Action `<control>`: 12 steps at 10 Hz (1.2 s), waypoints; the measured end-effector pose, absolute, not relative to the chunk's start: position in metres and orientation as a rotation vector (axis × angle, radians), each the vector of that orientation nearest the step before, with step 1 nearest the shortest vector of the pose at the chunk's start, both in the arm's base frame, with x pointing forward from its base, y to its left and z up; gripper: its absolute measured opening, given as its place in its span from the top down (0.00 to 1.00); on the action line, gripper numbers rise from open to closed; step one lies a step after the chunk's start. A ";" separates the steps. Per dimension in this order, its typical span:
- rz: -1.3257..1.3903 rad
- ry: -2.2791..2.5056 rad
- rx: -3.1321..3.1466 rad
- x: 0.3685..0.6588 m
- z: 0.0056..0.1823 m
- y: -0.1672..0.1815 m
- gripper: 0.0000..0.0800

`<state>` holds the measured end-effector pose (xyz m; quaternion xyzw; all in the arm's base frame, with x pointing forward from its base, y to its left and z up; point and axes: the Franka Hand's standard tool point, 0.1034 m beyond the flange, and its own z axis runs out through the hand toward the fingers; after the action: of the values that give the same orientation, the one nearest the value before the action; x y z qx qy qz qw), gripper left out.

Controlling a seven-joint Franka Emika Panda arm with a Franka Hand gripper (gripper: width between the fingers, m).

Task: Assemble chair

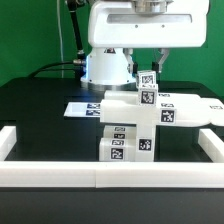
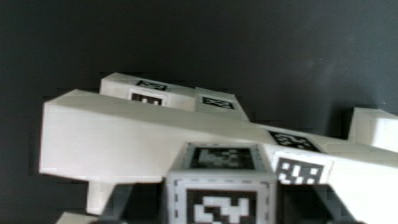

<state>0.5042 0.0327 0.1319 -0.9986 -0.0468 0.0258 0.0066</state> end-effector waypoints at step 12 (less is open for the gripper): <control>0.076 -0.146 -3.125 0.505 0.132 0.033 0.64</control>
Offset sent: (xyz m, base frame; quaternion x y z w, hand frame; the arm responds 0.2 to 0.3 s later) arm 0.0024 0.0012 -0.0046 0.0023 -0.0008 -0.0022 1.0000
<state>0.5049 0.0326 0.1320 -0.9986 -0.0467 0.0243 0.0064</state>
